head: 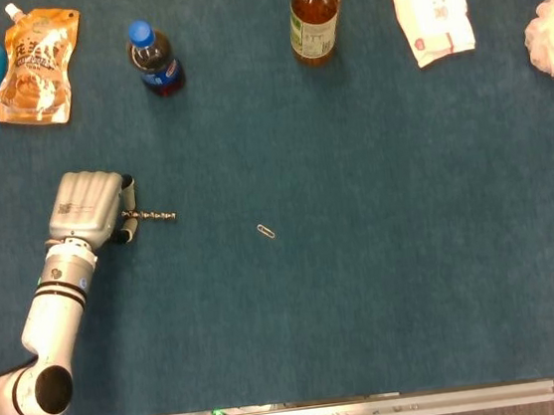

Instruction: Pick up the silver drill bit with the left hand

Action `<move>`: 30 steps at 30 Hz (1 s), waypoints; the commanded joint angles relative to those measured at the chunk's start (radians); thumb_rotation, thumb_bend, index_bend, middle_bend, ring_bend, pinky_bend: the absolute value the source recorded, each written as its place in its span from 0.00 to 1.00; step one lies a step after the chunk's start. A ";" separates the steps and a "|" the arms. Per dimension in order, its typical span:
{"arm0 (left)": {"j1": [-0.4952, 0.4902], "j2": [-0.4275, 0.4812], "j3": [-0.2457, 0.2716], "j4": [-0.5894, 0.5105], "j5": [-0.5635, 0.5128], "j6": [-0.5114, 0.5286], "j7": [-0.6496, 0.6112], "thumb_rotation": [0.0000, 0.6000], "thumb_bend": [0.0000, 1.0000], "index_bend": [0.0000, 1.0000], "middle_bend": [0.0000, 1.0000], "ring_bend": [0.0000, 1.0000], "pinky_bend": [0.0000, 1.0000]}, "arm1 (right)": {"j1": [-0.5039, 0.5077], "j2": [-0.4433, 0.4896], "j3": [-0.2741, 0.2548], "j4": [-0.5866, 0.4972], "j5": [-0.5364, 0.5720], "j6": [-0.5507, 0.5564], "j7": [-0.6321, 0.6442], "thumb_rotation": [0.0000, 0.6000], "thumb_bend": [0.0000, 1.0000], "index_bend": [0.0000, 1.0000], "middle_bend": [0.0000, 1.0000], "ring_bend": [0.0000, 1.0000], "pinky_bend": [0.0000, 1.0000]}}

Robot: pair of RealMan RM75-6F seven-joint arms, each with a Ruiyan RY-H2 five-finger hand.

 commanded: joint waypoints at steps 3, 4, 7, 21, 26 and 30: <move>-0.003 0.000 0.004 -0.002 -0.006 -0.001 0.002 1.00 0.31 0.53 1.00 0.96 1.00 | -0.001 0.000 0.001 0.001 -0.002 0.003 0.001 1.00 0.03 0.24 0.41 0.40 0.39; -0.003 0.000 0.005 -0.002 -0.007 -0.001 0.001 1.00 0.31 0.54 1.00 0.96 1.00 | -0.001 0.000 0.001 0.001 -0.002 0.003 0.002 1.00 0.03 0.24 0.41 0.40 0.39; -0.004 -0.002 0.007 0.000 -0.006 -0.001 -0.005 1.00 0.32 0.55 1.00 0.96 1.00 | -0.002 0.000 0.000 0.001 -0.004 0.004 0.001 1.00 0.03 0.24 0.41 0.40 0.39; 0.017 0.040 0.026 -0.083 0.108 0.085 -0.042 1.00 0.35 0.61 1.00 0.96 1.00 | -0.013 0.006 0.001 -0.008 -0.019 0.031 0.004 1.00 0.03 0.24 0.41 0.41 0.39; 0.025 0.082 0.033 -0.163 0.167 0.127 -0.035 1.00 0.35 0.62 1.00 0.96 1.00 | -0.011 0.001 0.000 -0.006 -0.026 0.032 0.007 1.00 0.03 0.24 0.41 0.41 0.39; 0.029 0.109 0.043 -0.241 0.238 0.163 -0.033 1.00 0.35 0.62 1.00 0.96 1.00 | -0.010 -0.004 0.000 -0.001 -0.031 0.032 0.012 1.00 0.03 0.24 0.41 0.41 0.39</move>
